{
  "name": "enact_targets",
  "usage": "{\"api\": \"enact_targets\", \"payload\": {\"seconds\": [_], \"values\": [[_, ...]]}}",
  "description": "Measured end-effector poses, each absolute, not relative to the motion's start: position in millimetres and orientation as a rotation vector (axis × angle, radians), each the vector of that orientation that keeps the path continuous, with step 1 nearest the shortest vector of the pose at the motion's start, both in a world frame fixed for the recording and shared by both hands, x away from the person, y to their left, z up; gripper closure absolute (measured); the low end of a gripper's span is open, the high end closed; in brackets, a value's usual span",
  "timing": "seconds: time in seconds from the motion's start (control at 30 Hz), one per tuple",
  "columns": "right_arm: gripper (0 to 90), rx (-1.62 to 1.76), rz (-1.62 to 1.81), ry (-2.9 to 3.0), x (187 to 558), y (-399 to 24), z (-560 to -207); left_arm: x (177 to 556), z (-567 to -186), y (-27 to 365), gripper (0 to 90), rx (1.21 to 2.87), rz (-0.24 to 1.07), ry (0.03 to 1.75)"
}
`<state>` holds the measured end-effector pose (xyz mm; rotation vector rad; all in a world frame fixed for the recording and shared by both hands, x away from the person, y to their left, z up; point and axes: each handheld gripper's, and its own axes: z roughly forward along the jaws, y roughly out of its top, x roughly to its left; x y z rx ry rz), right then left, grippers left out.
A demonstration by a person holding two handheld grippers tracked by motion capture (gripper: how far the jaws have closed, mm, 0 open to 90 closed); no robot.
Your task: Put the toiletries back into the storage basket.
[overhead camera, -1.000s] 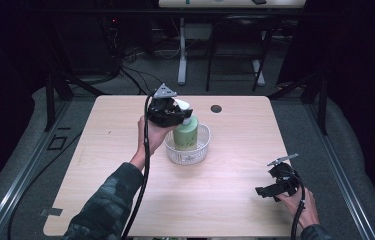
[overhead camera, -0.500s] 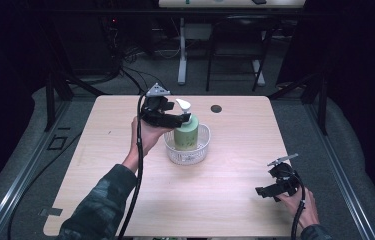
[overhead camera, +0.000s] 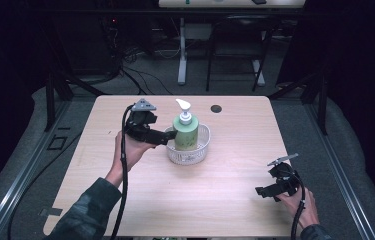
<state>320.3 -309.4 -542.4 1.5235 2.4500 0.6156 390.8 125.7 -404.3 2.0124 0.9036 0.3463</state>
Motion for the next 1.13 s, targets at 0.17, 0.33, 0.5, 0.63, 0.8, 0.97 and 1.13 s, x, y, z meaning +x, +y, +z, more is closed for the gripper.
{"api": "enact_targets", "payload": {"seconds": [0.17, 0.33, 0.5, 0.63, 0.8, 0.97, 1.13], "values": [[1.0, 1.522, 0.616, 2.45, 320, -308, -542, 384, -418, 142, 2.0, 2.019, 0.327, 0.949], [1.0, 1.524, 0.617, 2.451, 321, -308, -543, 377, -432, 152, 0.5, 2.032, 0.314, 0.979], [1.0, 1.52, 0.617, 2.45, 321, -309, -543, 369, -443, 165, 0.0, 2.036, 0.311, 1.001], [1.0, 1.519, 0.608, 2.449, 321, -310, -544, 360, -455, 175, 0.0, 2.06, 0.324, 1.015], [1.0, 1.524, 0.602, 2.444, 321, -311, -544, 355, -469, 191, 0.0, 2.042, 0.315, 1.061], [0.9, 1.521, 0.597, 2.441, 321, -311, -545, 356, -480, 199, 0.0, 2.039, 0.332, 1.085], [0.2, 1.512, 0.578, 2.439, 320, -312, -546, 362, -493, 207, 0.0, 2.027, 0.317, 1.135]]}}
